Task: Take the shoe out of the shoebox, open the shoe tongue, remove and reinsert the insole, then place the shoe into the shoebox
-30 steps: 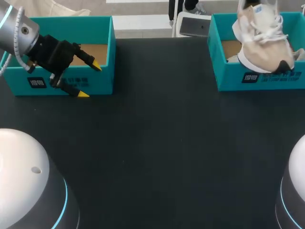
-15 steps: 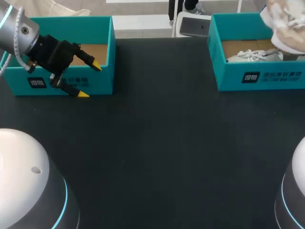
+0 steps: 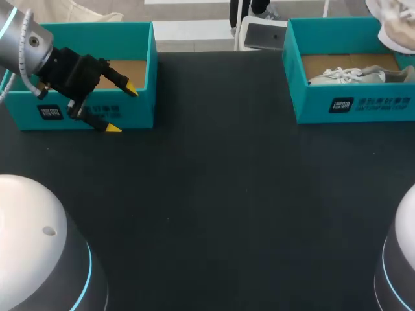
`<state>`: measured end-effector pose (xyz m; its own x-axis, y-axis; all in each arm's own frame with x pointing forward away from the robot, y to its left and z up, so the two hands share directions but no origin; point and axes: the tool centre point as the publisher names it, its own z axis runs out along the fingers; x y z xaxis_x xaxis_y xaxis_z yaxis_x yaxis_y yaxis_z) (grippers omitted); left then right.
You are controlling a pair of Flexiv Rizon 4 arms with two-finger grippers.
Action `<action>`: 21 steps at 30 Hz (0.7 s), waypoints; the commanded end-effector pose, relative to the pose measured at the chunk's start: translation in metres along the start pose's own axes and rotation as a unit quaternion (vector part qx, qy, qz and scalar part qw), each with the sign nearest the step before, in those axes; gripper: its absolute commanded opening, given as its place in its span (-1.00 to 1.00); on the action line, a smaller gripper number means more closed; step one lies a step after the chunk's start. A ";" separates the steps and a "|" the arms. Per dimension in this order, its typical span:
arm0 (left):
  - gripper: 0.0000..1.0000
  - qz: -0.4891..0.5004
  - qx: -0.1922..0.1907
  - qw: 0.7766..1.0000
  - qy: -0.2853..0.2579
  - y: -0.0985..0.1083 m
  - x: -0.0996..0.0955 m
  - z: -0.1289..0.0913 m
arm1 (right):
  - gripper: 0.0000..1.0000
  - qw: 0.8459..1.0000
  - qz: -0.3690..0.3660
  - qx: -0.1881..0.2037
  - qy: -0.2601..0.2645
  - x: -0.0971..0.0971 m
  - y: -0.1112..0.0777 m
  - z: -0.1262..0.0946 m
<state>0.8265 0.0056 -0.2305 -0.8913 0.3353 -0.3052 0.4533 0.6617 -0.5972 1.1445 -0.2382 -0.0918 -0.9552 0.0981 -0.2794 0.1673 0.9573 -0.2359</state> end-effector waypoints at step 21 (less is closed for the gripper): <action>1.00 0.000 -0.002 1.000 0.001 0.000 0.000 0.000 | -1.00 0.986 0.165 0.009 0.012 -0.068 -0.046 0.077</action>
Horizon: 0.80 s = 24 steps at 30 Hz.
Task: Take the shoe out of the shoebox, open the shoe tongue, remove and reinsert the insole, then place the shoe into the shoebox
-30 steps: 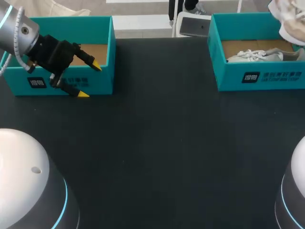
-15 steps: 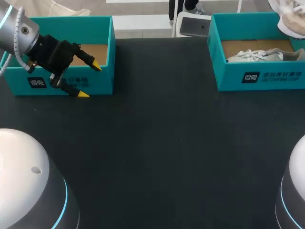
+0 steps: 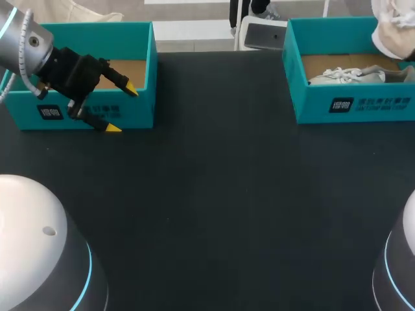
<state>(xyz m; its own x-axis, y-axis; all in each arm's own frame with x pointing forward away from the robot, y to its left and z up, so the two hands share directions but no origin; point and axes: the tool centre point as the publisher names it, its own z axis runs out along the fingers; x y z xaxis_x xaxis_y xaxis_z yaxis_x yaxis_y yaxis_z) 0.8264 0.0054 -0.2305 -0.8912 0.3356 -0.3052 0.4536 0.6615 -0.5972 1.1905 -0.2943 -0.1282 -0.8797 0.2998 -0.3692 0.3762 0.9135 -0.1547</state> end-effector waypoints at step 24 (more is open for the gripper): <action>1.00 0.000 -0.002 1.000 0.000 0.000 0.000 0.000 | -1.00 0.791 0.602 0.108 -0.018 0.022 -0.040 0.020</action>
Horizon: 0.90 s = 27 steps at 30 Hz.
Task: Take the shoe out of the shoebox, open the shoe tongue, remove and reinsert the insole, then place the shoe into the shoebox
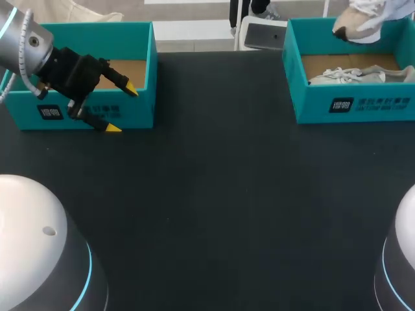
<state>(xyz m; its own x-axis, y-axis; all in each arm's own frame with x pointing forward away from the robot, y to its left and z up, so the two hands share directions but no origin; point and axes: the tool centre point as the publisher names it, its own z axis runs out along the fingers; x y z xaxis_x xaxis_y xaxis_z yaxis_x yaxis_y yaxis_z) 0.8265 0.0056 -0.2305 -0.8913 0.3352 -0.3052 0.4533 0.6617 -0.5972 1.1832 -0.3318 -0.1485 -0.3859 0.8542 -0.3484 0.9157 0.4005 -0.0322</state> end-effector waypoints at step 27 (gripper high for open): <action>1.00 0.000 -0.002 1.000 0.001 0.000 0.000 0.000 | -1.00 0.960 0.279 0.006 -0.041 0.012 -0.019 0.000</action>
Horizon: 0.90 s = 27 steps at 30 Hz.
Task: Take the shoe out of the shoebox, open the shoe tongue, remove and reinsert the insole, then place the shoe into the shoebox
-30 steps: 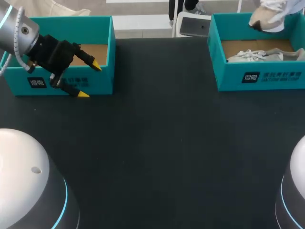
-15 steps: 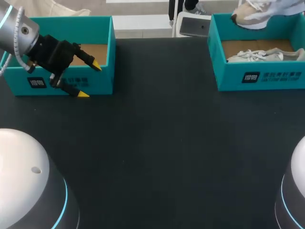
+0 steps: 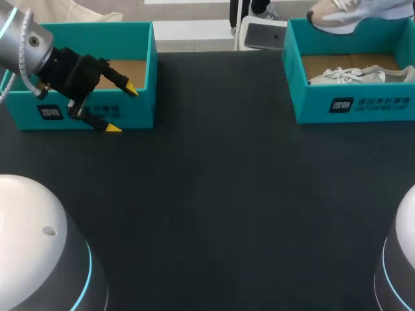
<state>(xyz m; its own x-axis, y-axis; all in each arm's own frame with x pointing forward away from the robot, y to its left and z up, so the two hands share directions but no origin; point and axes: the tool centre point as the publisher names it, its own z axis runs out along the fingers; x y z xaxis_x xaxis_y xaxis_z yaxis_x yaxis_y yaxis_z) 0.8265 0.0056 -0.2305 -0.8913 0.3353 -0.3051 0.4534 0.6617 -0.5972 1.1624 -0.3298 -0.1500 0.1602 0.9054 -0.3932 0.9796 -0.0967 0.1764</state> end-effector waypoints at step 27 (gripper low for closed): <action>1.00 0.000 -0.002 1.000 0.001 0.000 0.000 0.000 | -1.00 0.994 0.097 0.055 -0.002 0.019 -0.040 0.085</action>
<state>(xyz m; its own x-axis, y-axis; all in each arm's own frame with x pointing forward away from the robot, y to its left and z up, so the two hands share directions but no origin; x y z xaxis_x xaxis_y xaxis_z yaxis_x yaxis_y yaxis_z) 0.8265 0.0056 -0.2305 -0.8913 0.3353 -0.3052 0.4533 0.6617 -0.5972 1.1324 -0.3417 -0.2332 0.3466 0.8631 -0.3674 0.9379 -0.3129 0.1499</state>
